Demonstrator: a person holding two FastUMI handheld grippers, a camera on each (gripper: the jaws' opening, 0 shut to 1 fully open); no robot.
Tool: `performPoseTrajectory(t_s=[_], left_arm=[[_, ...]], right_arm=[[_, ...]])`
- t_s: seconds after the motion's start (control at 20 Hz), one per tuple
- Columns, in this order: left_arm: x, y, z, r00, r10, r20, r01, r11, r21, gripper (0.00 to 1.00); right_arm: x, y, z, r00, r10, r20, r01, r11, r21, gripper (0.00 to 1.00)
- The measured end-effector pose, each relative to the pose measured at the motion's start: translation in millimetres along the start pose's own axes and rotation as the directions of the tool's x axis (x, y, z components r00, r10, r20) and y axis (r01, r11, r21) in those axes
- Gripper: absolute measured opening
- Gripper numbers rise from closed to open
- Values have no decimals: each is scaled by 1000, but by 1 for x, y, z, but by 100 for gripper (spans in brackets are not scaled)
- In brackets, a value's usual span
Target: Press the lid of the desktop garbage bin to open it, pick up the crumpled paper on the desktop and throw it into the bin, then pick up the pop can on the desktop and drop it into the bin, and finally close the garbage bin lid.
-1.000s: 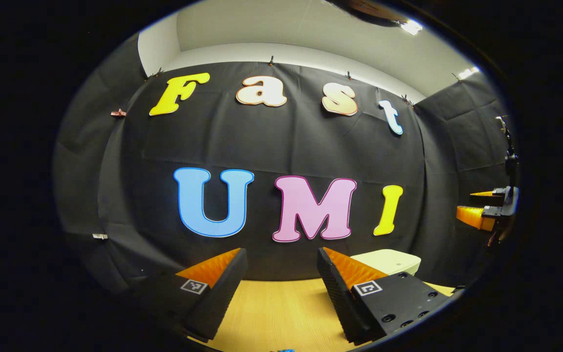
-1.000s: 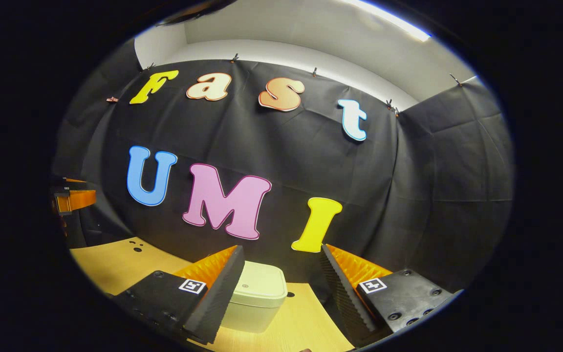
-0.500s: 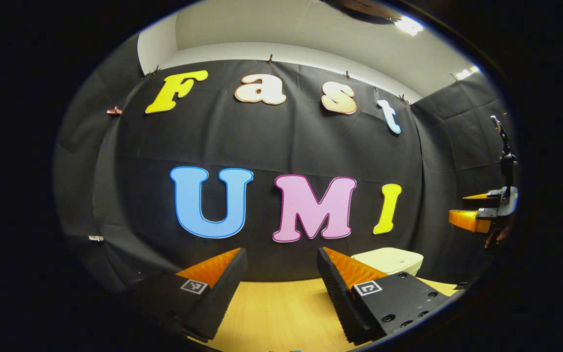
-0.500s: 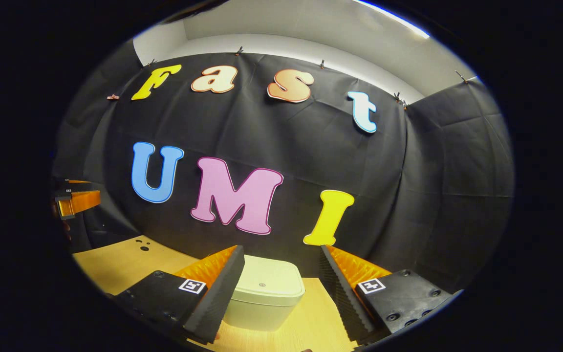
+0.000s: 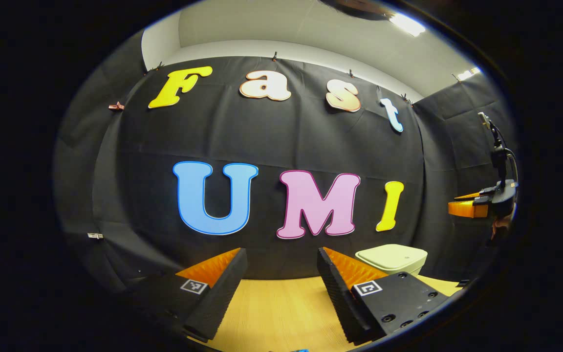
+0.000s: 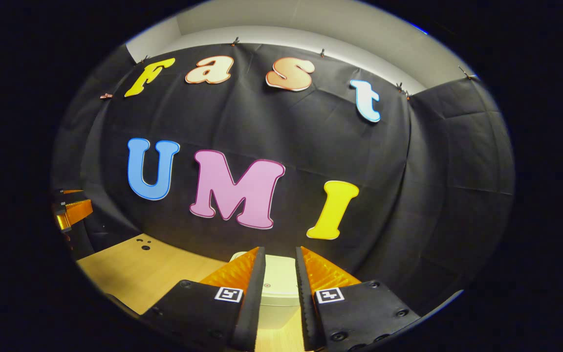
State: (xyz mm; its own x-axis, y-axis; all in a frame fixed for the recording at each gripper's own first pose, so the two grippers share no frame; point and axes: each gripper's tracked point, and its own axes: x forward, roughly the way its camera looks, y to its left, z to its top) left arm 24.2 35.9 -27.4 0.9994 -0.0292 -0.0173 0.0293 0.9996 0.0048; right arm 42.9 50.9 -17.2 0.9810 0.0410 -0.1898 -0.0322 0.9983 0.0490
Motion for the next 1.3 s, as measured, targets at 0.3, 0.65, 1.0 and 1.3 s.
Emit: performPoseTrajectory(t_s=[0.3,0.65,1.0,1.3], left_arm=[[-5,8,-8,1000,18,1,-18,1000,-22,92],[-14,12,-16,999,38,-13,-38,999,-22,92],[-23,17,-28,998,55,-41,-56,998,-20,93],[-26,20,-35,996,70,-59,-72,997,-17,93]], right_arm=[[31,-4,-21,983,73,-170,-60,995,80,11],[75,1,-83,861,189,-473,-137,980,143,5],[105,21,-135,729,260,-634,-211,965,153,6],[113,32,-165,615,284,-735,-247,955,162,6]])
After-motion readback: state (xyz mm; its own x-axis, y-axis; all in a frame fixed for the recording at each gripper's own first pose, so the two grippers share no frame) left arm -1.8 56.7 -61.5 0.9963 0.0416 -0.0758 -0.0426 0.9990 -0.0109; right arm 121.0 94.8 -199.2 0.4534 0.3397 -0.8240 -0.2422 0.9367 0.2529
